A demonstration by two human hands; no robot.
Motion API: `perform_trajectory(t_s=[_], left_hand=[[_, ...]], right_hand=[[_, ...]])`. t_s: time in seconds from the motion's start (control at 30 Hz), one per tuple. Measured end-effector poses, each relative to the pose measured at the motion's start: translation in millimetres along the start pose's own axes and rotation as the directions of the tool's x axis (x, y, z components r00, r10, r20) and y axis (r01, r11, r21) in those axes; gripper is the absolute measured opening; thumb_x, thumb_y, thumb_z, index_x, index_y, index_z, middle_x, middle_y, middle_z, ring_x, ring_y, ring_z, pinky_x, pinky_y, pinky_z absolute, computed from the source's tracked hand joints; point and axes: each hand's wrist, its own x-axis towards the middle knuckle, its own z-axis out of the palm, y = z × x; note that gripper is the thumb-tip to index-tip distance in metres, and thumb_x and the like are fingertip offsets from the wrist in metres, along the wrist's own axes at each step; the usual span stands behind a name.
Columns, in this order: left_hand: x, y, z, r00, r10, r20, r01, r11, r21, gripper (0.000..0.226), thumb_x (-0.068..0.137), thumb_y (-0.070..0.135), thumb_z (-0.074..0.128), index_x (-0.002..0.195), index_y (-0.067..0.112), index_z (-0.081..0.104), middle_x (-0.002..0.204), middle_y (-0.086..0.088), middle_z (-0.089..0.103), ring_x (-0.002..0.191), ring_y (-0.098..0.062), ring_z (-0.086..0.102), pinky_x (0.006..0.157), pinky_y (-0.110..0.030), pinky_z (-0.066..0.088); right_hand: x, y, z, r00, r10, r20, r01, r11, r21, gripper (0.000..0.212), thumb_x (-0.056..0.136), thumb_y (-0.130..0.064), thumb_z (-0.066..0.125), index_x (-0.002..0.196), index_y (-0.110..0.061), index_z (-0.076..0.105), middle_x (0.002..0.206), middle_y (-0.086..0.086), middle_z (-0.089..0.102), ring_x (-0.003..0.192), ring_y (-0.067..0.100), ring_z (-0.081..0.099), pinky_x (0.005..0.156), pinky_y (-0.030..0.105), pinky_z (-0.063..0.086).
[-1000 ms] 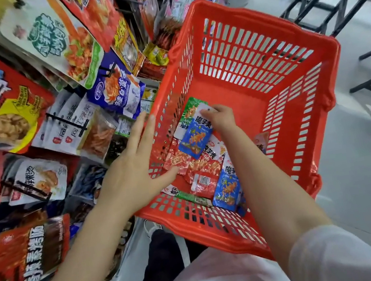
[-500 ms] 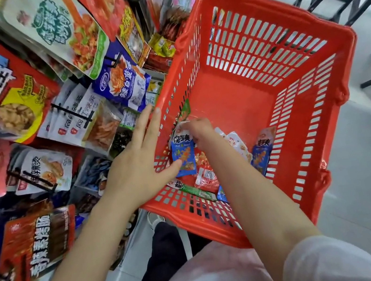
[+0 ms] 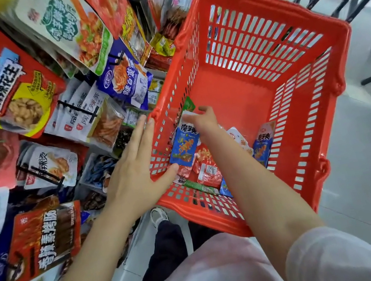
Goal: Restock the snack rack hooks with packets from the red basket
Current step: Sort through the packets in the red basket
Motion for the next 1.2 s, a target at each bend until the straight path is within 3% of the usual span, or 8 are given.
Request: perform_trajectory(t_s=[0.23, 0.4, 0.67, 0.8, 0.93, 1.0, 1.07, 1.2], left_hand=[[2.4, 2.3, 0.1, 0.998, -0.055, 0.031, 0.054, 0.998, 0.006, 0.096, 0.093, 0.056, 0.058, 0.16, 0.038, -0.009, 0.168, 0.017, -0.004, 0.152, -0.016, 0.021, 0.109, -0.047, 0.04], [2.4, 2.6, 0.2, 0.997, -0.068, 0.037, 0.068, 0.998, -0.001, 0.096, 0.093, 0.055, 0.059, 0.16, 0.039, -0.008, 0.169, 0.016, -0.001, 0.152, -0.015, 0.021, 0.109, -0.045, 0.039], [1.8, 5.2, -5.8, 0.995, -0.053, 0.081, 0.053, 0.999, 0.006, 0.098, 0.092, 0.058, 0.057, 0.159, 0.039, -0.013, 0.162, 0.027, -0.015, 0.154, -0.011, 0.011, 0.111, -0.046, 0.037], [-0.3, 7.9, -9.7, 0.994, -0.025, 0.107, 0.022, 0.999, 0.026, 0.108, 0.084, 0.071, 0.055, 0.16, 0.034, -0.012, 0.16, 0.027, -0.03, 0.155, -0.008, -0.006, 0.12, -0.049, 0.024], [-5.1, 9.0, -14.2, 0.989, -0.006, 0.149, 0.003, 1.0, 0.022, 0.13, 0.065, 0.093, 0.052, 0.161, 0.031, -0.011, 0.16, 0.026, -0.031, 0.147, 0.002, -0.015, 0.123, -0.046, 0.012], [-7.3, 5.6, -16.2, 0.984, -0.004, 0.178, 0.0, 1.0, 0.019, 0.139, 0.054, 0.099, 0.049, 0.16, 0.032, -0.013, 0.159, 0.027, -0.031, 0.147, 0.002, -0.015, 0.123, -0.046, 0.009], [-8.5, 2.5, -16.4, 0.979, -0.001, 0.202, -0.003, 1.0, 0.016, 0.146, 0.05, 0.099, 0.054, 0.16, 0.033, -0.015, 0.159, 0.027, -0.032, 0.149, 0.001, -0.016, 0.123, -0.045, 0.006], [-7.2, 1.9, -15.4, 0.979, 0.0, 0.202, -0.003, 1.0, 0.015, 0.147, 0.05, 0.088, 0.066, 0.159, 0.033, -0.015, 0.159, 0.028, -0.033, 0.148, 0.003, -0.017, 0.122, -0.04, 0.003]], right_hand=[[13.5, 17.5, 13.5, 0.973, 0.155, 0.173, -0.191, 0.956, 0.222, 0.068, 0.075, -0.005, 0.085, 0.131, 0.011, 0.051, 0.136, 0.024, 0.058, 0.127, 0.037, 0.056, 0.104, 0.055, 0.048], [-13.2, 7.9, 7.1, 0.929, 0.194, 0.314, -0.279, 0.926, 0.255, 0.021, 0.09, -0.022, 0.073, 0.098, -0.005, 0.063, 0.088, 0.009, 0.069, 0.08, 0.02, 0.066, 0.069, 0.038, 0.058], [-21.1, 2.4, -38.7, 0.993, 0.053, 0.103, -0.069, 0.984, 0.163, 0.033, 0.093, -0.024, 0.072, 0.114, -0.002, 0.062, 0.085, 0.006, 0.07, 0.069, 0.019, 0.068, 0.061, 0.034, 0.056], [-33.6, 11.2, -70.6, 1.0, -0.009, 0.022, 0.015, 0.954, -0.299, 0.032, 0.094, -0.042, 0.067, 0.097, -0.01, 0.063, 0.074, 0.003, 0.063, 0.064, 0.021, 0.063, 0.054, 0.03, 0.052], [-39.7, 26.4, -78.7, 1.0, -0.022, -0.016, 0.002, 0.647, -0.762, 0.051, 0.084, -0.055, 0.072, 0.073, -0.007, 0.056, 0.068, 0.012, 0.06, 0.076, 0.033, 0.064, 0.076, 0.044, 0.058], [-45.0, 24.9, -82.8, 0.994, -0.089, -0.062, 0.005, 0.611, -0.792, 0.05, 0.087, -0.048, 0.073, 0.1, 0.0, 0.067, 0.096, 0.021, 0.068, 0.1, 0.035, 0.065, 0.083, 0.042, 0.051], [-47.7, 26.8, -86.7, 0.991, -0.082, -0.11, -0.039, 0.601, -0.799, 0.078, 0.085, -0.05, 0.075, 0.134, 0.005, 0.05, 0.128, 0.027, 0.057, 0.126, 0.035, 0.052, 0.098, 0.04, 0.045], [-38.9, 31.7, -75.5, 0.994, -0.094, -0.053, 0.006, 0.542, -0.84, 0.088, 0.076, -0.057, 0.08, 0.136, -0.001, 0.047, 0.136, 0.019, 0.051, 0.131, 0.033, 0.045, 0.102, 0.039, 0.042]])
